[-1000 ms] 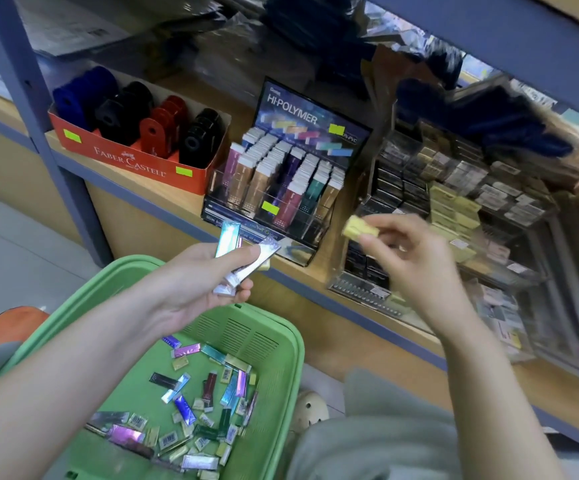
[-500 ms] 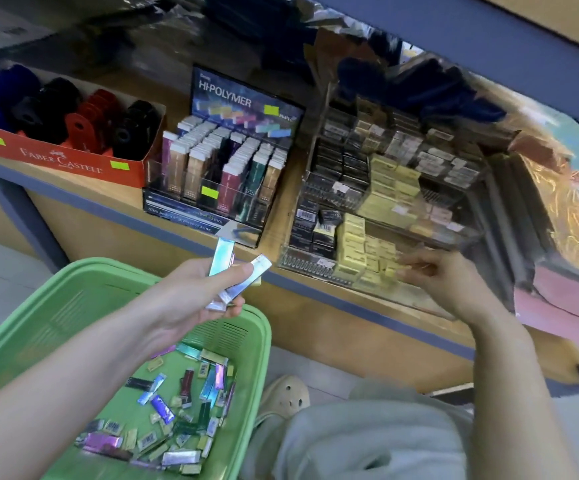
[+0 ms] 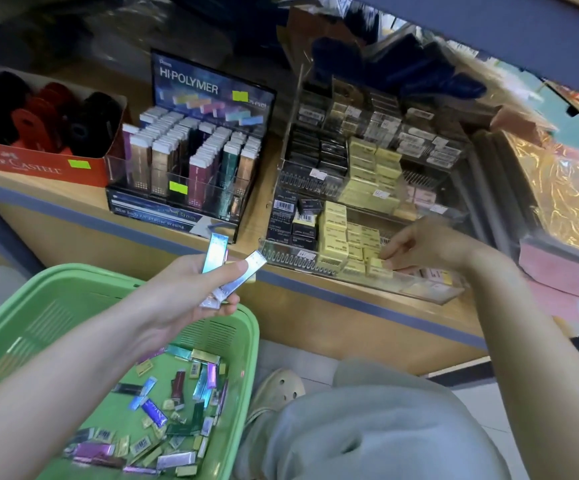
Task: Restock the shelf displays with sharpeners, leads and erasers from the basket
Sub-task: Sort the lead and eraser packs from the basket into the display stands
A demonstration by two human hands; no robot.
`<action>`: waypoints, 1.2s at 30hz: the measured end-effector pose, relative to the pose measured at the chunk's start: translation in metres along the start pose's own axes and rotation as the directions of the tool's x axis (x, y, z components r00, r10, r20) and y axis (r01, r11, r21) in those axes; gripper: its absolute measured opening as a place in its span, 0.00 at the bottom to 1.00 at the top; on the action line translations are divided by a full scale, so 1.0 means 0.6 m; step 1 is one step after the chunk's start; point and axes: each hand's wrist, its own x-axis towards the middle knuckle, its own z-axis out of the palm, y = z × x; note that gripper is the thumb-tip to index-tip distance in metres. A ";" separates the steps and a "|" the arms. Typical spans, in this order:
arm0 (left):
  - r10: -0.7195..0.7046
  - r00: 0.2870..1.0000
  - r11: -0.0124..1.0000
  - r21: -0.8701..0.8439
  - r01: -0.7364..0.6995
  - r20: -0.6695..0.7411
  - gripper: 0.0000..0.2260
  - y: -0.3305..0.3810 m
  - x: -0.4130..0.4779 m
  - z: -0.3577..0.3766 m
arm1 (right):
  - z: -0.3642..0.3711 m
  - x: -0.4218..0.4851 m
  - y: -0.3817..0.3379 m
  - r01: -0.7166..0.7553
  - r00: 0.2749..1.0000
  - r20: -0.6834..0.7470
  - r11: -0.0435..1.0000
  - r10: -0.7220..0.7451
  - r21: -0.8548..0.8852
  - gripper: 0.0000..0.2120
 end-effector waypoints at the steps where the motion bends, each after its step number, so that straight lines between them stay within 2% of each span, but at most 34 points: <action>1: 0.002 1.000 1.000 0.005 -0.002 -0.001 0.08 0.000 0.001 0.001 | -0.003 0.000 -0.001 0.004 1.000 0.017 1.000 -0.004 0.007 0.05; 4: 0.005 1.000 1.000 0.012 -0.005 -0.002 0.07 -0.002 0.006 0.001 | -0.004 0.004 -0.004 0.016 1.000 0.026 1.000 -0.016 0.000 0.04; 14: -0.006 0.999 1.000 0.008 0.006 0.038 0.08 -0.021 0.010 0.017 | 0.027 0.011 0.006 0.135 0.979 -0.119 0.964 -0.165 -0.231 0.01; 19: -0.004 0.998 1.000 0.008 0.003 0.061 0.09 -0.028 0.006 0.032 | 0.026 0.013 0.021 0.103 0.984 -0.120 0.973 -0.129 -0.206 0.06; 23: -0.020 0.998 1.000 0.015 0.019 0.057 0.09 -0.035 0.001 0.034 | 0.035 0.012 0.027 0.082 0.989 -0.122 0.996 -0.084 -0.022 0.06; 25: -0.018 0.998 1.000 0.012 0.018 0.062 0.09 -0.036 0.000 0.036 | 0.029 0.007 0.026 0.083 0.982 -0.176 0.995 -0.072 0.056 0.05; 28: -0.014 0.998 1.000 0.016 0.013 0.060 0.09 -0.034 0.000 0.036 | 0.006 0.000 0.026 0.122 0.956 -0.270 0.992 -0.112 0.022 0.06; 33: -0.019 0.999 1.000 0.015 0.019 0.042 0.10 -0.034 0.001 0.030 | -0.001 -0.004 0.020 0.030 0.994 -0.099 0.996 -0.039 -0.085 0.05; 36: -0.017 0.999 1.000 0.016 0.017 0.050 0.09 -0.033 0.002 0.034 | 0.010 0.003 0.012 -0.032 0.996 -0.090 0.985 0.017 -0.168 0.05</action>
